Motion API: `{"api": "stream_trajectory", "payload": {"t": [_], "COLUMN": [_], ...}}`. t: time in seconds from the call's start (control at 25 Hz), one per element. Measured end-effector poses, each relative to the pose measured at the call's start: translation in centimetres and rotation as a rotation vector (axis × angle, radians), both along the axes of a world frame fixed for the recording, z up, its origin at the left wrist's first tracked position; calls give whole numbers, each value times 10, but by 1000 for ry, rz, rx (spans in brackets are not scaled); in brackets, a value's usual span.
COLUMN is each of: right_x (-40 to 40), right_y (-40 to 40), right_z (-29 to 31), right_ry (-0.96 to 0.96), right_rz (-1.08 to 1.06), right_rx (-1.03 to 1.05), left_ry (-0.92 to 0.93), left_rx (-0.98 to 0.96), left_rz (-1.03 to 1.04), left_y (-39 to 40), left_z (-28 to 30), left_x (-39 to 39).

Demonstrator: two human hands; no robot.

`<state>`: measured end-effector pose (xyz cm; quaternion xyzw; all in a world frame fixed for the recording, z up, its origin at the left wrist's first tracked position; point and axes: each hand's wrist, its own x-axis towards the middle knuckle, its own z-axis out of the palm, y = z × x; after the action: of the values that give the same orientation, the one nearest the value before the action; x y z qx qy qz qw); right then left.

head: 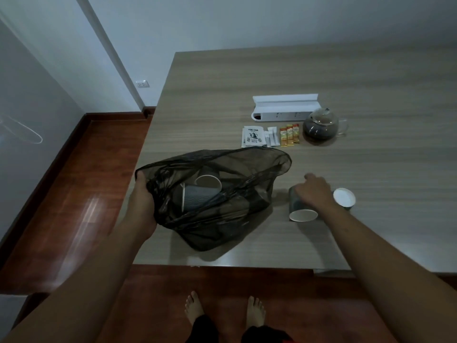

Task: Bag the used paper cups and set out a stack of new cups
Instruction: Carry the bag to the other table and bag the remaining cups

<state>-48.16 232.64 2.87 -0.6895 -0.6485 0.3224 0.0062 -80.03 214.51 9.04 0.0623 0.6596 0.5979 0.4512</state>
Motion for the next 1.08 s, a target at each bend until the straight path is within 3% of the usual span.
{"api": "stream_trajectory", "payload": {"t": [0.08, 0.4, 0.52, 0.64, 0.72, 0.76, 0.84, 1.08], "right_x": [-6, -4, -6, -9, -16, -23, -47, -130], "right_y": [-17, -33, -30, -28, -31, -34, -40, -58], "right_z": [-18, -70, -53, -12, 13, 25, 35, 34], "right_ry": [-124, -71, 207, 711, 1109, 1267, 1385, 964], "right_rz": [52, -7, -199, -578, -633, -570, -344, 227], "right_rx": [-52, 48, 69, 115, 109, 67, -27, -70], "left_ry": [-4, 46, 45, 40, 52, 52, 53, 68], "left_rx": [-5, -20, -25, -18, -16, -16, -17, -19], "left_rz": [-5, -29, -29, -29, -42, -41, -56, -89], "left_y": [2, 9, 12, 18, 21, 22, 24, 27], "left_z": [-2, -2, 0, 1, 1, 0, 1, 2], "left_x": [1, 3, 2, 0, -2, -3, -4, 2]}}
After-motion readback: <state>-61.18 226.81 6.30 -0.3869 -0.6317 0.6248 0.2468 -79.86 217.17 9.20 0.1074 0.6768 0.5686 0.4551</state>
